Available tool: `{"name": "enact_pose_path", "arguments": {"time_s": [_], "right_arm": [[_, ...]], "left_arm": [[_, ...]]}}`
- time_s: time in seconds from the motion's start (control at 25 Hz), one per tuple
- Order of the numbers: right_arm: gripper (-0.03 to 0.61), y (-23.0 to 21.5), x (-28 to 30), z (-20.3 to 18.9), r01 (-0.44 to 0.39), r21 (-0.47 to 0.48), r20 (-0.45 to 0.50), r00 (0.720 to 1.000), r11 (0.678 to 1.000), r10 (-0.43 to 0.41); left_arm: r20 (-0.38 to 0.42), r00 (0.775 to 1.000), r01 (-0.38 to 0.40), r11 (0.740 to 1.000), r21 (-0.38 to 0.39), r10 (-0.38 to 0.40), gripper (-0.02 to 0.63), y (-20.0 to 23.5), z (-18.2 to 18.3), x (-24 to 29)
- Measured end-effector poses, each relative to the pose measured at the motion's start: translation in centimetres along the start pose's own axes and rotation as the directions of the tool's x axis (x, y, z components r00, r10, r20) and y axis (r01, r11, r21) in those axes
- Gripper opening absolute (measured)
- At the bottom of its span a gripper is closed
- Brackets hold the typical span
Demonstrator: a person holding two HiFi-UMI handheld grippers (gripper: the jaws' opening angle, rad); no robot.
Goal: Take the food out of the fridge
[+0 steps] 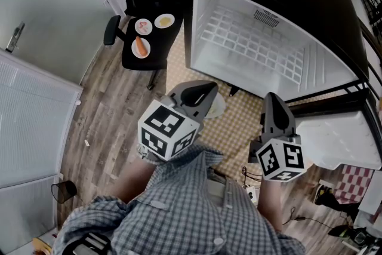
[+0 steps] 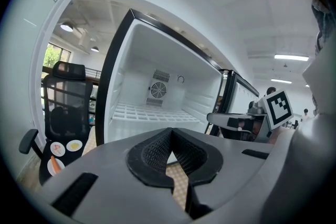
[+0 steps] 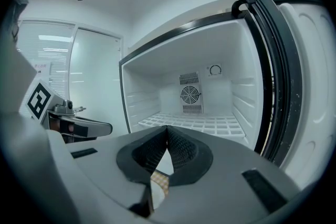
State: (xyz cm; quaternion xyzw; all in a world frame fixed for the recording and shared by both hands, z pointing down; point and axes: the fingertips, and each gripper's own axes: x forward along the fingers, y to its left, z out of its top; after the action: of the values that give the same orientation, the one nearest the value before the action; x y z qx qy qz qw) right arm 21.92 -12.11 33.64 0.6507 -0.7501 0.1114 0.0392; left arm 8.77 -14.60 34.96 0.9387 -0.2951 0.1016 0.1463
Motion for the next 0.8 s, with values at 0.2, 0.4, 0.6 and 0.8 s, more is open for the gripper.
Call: {"name": "enact_pose_path", "arguments": {"time_s": [0.2,0.4,0.6,0.8], "right_arm": [[0.009,0.20,-0.06,0.01,-0.003,0.009,-0.001,1.000,1.000,0.003],[0.009,0.31,-0.14,-0.28,-0.005,0.006,-0.009,1.000,1.000,0.005],[0.009,0.59,-0.17,-0.51,-0.014,0.010,-0.019,1.000,1.000,0.014],[0.009,0.88,-0.17,-0.88,-0.026,0.018,-0.030,0.999,1.000,0.027]], "left_arm": [[0.000,1.000,0.002,1.000,-0.002,-0.002,0.005,-0.09,-0.02,-0.10],[-0.002,1.000,0.001,1.000,-0.012,-0.001,0.005,0.02,-0.27,-0.25],[-0.005,1.000,0.002,1.000,-0.018,-0.002,0.005,0.09,-0.38,-0.40],[-0.007,1.000,0.005,1.000,-0.020,-0.005,0.005,0.05,-0.52,-0.45]]}}
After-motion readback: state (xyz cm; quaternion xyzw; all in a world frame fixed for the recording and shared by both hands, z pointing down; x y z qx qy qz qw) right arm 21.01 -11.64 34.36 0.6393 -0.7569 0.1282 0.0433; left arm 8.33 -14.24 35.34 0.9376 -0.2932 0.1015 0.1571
